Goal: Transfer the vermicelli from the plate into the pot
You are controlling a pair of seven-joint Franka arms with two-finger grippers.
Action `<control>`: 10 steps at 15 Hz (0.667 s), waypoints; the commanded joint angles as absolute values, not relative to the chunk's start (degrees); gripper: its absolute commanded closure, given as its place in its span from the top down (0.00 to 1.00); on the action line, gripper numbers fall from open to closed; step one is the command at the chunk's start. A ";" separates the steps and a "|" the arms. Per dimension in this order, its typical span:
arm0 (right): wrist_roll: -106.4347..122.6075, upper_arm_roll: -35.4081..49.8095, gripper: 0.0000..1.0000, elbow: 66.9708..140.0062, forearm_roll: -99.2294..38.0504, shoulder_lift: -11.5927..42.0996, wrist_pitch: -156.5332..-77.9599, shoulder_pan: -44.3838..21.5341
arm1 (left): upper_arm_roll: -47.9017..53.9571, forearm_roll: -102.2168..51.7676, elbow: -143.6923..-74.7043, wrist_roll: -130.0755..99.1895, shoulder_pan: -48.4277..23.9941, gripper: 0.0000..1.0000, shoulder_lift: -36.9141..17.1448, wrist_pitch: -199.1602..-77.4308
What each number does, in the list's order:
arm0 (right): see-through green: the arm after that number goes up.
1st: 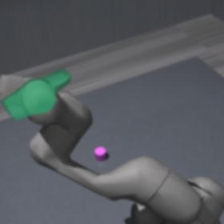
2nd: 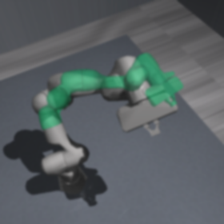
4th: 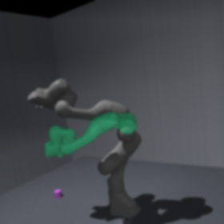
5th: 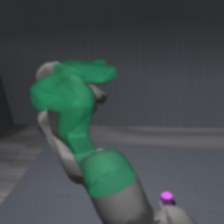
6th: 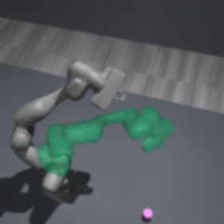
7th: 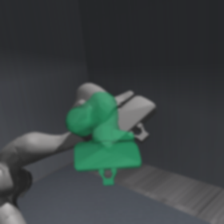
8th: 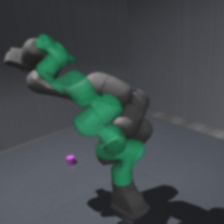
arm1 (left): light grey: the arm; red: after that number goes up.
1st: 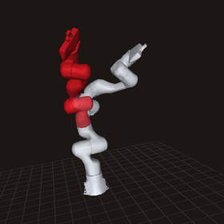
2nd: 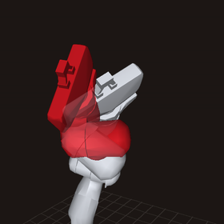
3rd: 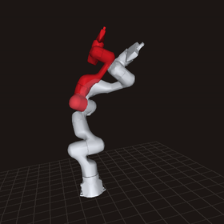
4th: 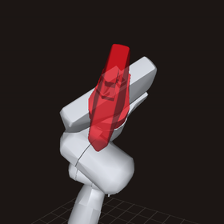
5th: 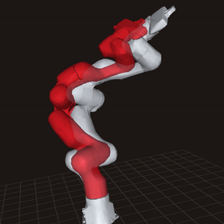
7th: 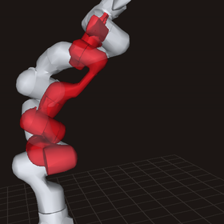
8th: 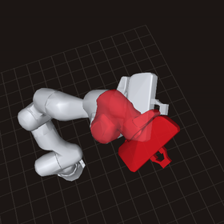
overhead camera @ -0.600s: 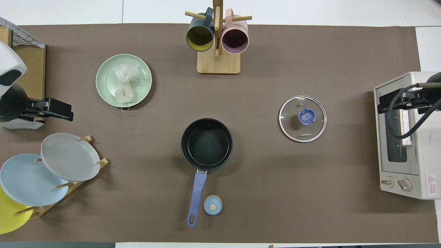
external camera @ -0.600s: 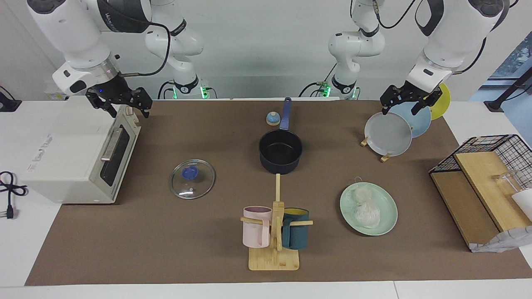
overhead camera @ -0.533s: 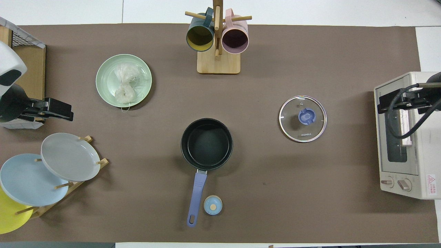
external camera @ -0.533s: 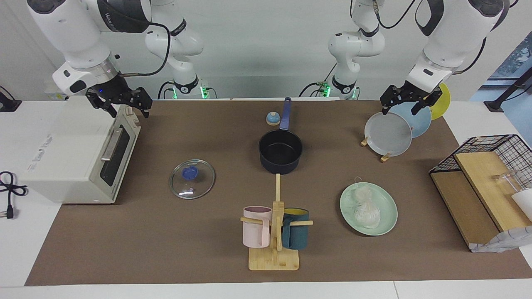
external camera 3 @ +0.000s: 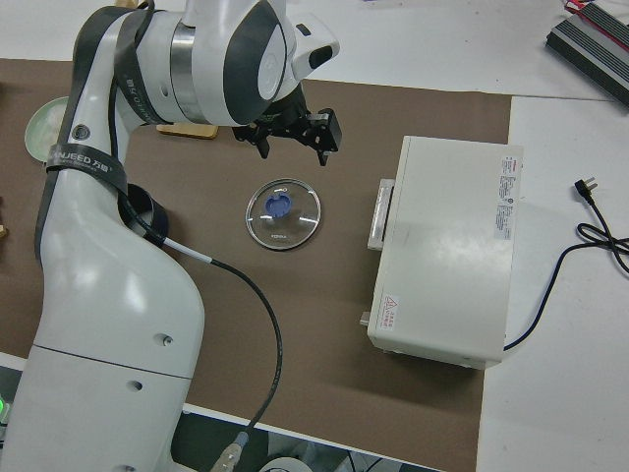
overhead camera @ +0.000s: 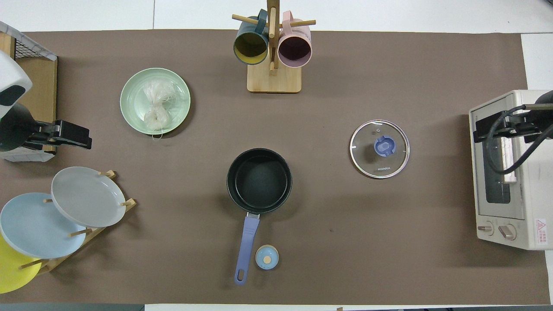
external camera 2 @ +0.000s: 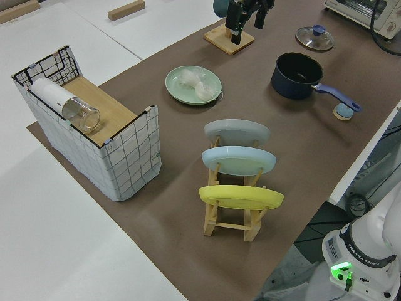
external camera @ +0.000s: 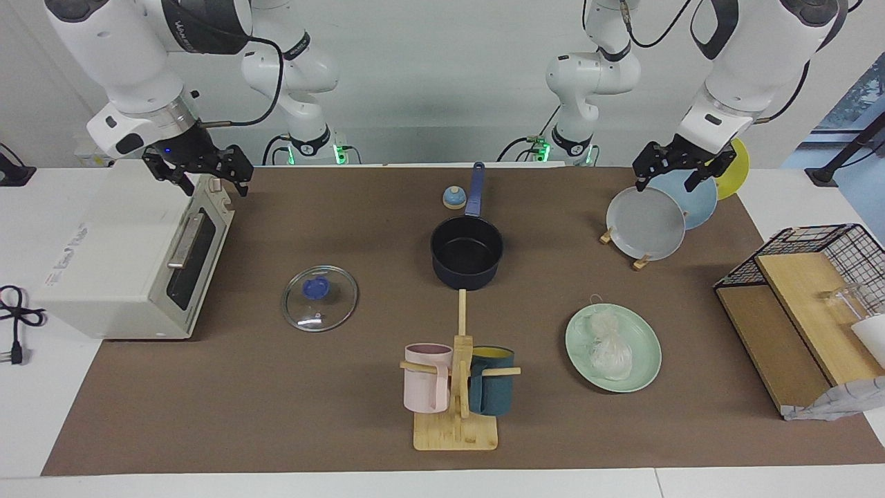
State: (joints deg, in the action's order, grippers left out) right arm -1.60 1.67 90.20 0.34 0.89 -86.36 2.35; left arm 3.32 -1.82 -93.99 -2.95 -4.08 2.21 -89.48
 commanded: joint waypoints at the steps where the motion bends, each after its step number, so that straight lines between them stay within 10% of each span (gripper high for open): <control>1: -0.44 1.76 1.00 91.58 0.35 0.26 -89.02 2.37 | 3.25 -2.11 -93.52 -4.04 -4.66 1.00 1.42 -91.05; 10: -7.27 3.25 1.00 107.99 -0.26 3.07 -113.68 -4.30 | 3.69 -3.25 -89.12 -4.04 -7.11 1.00 -19.57 -107.80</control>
